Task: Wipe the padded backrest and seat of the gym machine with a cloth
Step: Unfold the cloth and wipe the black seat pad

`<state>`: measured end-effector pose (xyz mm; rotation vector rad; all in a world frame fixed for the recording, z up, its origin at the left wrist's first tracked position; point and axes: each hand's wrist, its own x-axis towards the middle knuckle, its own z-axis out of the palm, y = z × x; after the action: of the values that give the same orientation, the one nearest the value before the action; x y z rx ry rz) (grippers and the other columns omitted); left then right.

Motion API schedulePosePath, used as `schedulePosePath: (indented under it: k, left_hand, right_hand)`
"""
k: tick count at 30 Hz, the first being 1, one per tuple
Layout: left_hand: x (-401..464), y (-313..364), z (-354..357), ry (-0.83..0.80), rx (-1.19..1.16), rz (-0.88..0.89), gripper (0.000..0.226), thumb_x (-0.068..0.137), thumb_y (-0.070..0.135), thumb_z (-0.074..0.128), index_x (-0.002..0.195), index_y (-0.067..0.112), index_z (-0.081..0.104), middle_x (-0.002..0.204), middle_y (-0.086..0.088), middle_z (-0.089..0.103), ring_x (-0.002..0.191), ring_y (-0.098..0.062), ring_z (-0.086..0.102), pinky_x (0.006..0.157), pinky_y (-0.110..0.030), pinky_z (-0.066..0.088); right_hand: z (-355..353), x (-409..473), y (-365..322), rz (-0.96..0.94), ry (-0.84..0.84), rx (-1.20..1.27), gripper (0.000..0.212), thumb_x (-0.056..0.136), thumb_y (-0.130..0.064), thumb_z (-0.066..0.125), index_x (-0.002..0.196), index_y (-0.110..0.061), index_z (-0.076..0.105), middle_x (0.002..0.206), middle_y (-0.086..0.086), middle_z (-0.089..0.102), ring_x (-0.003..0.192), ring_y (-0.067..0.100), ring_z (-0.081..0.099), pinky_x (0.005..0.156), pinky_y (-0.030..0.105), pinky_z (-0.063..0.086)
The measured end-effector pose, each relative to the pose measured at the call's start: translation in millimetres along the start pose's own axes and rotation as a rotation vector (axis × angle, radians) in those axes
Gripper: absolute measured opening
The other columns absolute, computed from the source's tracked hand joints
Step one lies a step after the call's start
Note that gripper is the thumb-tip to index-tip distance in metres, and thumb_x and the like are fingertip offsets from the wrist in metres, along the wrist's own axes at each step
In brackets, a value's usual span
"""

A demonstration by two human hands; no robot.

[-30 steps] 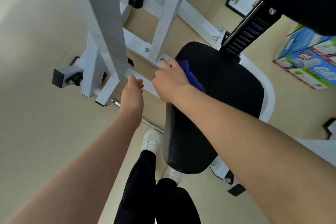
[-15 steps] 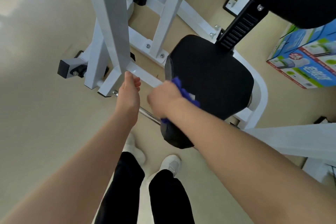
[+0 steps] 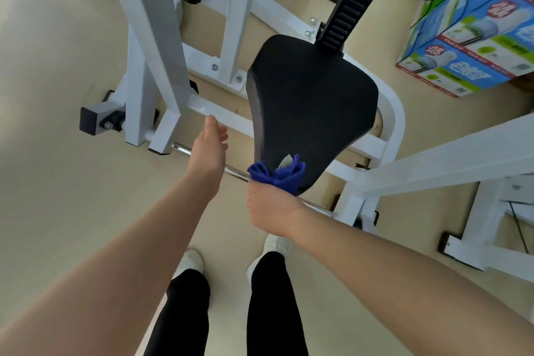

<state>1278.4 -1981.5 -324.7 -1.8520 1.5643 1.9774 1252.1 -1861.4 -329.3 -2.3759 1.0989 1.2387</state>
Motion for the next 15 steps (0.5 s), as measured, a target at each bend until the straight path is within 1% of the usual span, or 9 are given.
schedulePosePath:
  k: [3, 5, 6, 7, 9, 12, 13, 14, 15]
  left_hand:
    - [-6, -7, 3, -0.05, 0.047, 0.004, 0.053, 0.096, 0.047, 0.021, 0.117, 0.013, 0.056, 0.117, -0.002, 0.058, 0.104, -0.017, 0.054, 0.104, -0.041, 0.038]
    - [-10, -13, 5, -0.085, 0.067, -0.002, 0.052, 0.095, 0.047, 0.022, 0.116, 0.014, 0.056, 0.117, -0.002, 0.058, 0.105, -0.018, 0.054, 0.104, -0.042, 0.038]
    - [-12, -16, 6, -0.1, 0.079, -0.005, 0.05, 0.095, 0.046, 0.023, 0.116, 0.015, 0.056, 0.117, -0.002, 0.058, 0.105, -0.017, 0.054, 0.104, -0.042, 0.038]
    - [-16, -18, 9, -0.119, 0.093, -0.012, 0.048, 0.094, 0.044, 0.024, 0.116, 0.015, 0.056, 0.117, -0.001, 0.057, 0.106, -0.017, 0.054, 0.104, -0.042, 0.038]
    - [-22, -22, 15, -0.156, 0.123, -0.014, 0.043, 0.094, 0.04, 0.026, 0.113, 0.018, 0.057, 0.114, 0.001, 0.055, 0.106, -0.017, 0.052, 0.101, -0.04, 0.039]
    - [-26, -25, 25, -0.193, 0.169, 0.029, 0.027, 0.093, 0.031, 0.031, 0.078, 0.029, 0.053, 0.088, 0.006, 0.053, 0.093, -0.018, 0.048, 0.083, -0.034, 0.04]
    - [-27, -25, 28, -0.208, 0.178, 0.051, 0.026, 0.093, 0.028, 0.032, 0.078, 0.031, 0.053, 0.085, 0.008, 0.053, 0.092, -0.017, 0.049, 0.079, -0.032, 0.039]
    - [-27, -25, 31, -0.225, 0.185, 0.077, 0.025, 0.094, 0.027, 0.032, 0.086, 0.034, 0.055, 0.091, 0.01, 0.056, 0.094, -0.016, 0.051, 0.078, -0.029, 0.039]
    - [-26, -25, 32, -0.242, 0.198, 0.098, 0.027, 0.094, 0.027, 0.031, 0.097, 0.035, 0.057, 0.102, 0.011, 0.059, 0.099, -0.015, 0.052, 0.078, -0.026, 0.038]
  right_hand:
    - [24, -15, -13, -0.073, 0.011, -0.144, 0.029, 0.074, -0.002, 0.057, 0.099, -0.015, 0.066, 0.102, 0.002, 0.066, 0.099, 0.025, 0.057, 0.094, 0.039, 0.042]
    - [47, -31, -27, -0.067, -0.004, -0.096, 0.025, 0.08, -0.006, 0.058, 0.1, -0.016, 0.067, 0.107, 0.0, 0.065, 0.105, 0.025, 0.054, 0.097, 0.038, 0.039]
    - [61, -40, -35, -0.025, 0.005, 0.021, 0.025, 0.083, -0.007, 0.058, 0.103, -0.016, 0.067, 0.11, 0.0, 0.063, 0.109, 0.024, 0.052, 0.098, 0.036, 0.038]
    - [74, -50, -42, 0.077, 0.021, 0.205, 0.026, 0.085, -0.007, 0.057, 0.107, -0.015, 0.065, 0.114, 0.001, 0.061, 0.112, 0.024, 0.049, 0.098, 0.036, 0.037]
    - [89, -66, -50, 0.422, 0.051, 0.64, 0.027, 0.087, -0.012, 0.056, 0.114, -0.015, 0.061, 0.121, 0.006, 0.056, 0.114, 0.026, 0.047, 0.096, 0.037, 0.036]
    - [88, -65, -46, 1.143, 0.272, 1.35, 0.027, 0.098, -0.021, 0.04, 0.116, -0.018, 0.06, 0.113, 0.007, 0.057, 0.105, 0.026, 0.051, 0.086, 0.034, 0.037]
    - [85, -57, -42, 1.384, 0.371, 1.669, 0.027, 0.099, -0.021, 0.037, 0.112, -0.016, 0.061, 0.108, 0.008, 0.058, 0.1, 0.027, 0.053, 0.083, 0.034, 0.039]
    - [80, -49, -35, 1.571, 0.489, 2.026, 0.026, 0.099, -0.02, 0.035, 0.105, -0.014, 0.06, 0.103, 0.009, 0.059, 0.095, 0.027, 0.054, 0.082, 0.034, 0.041]
    - [75, -43, -27, 1.691, 0.584, 2.404, 0.024, 0.099, -0.019, 0.034, 0.096, -0.014, 0.058, 0.1, 0.009, 0.059, 0.091, 0.026, 0.054, 0.082, 0.034, 0.043]
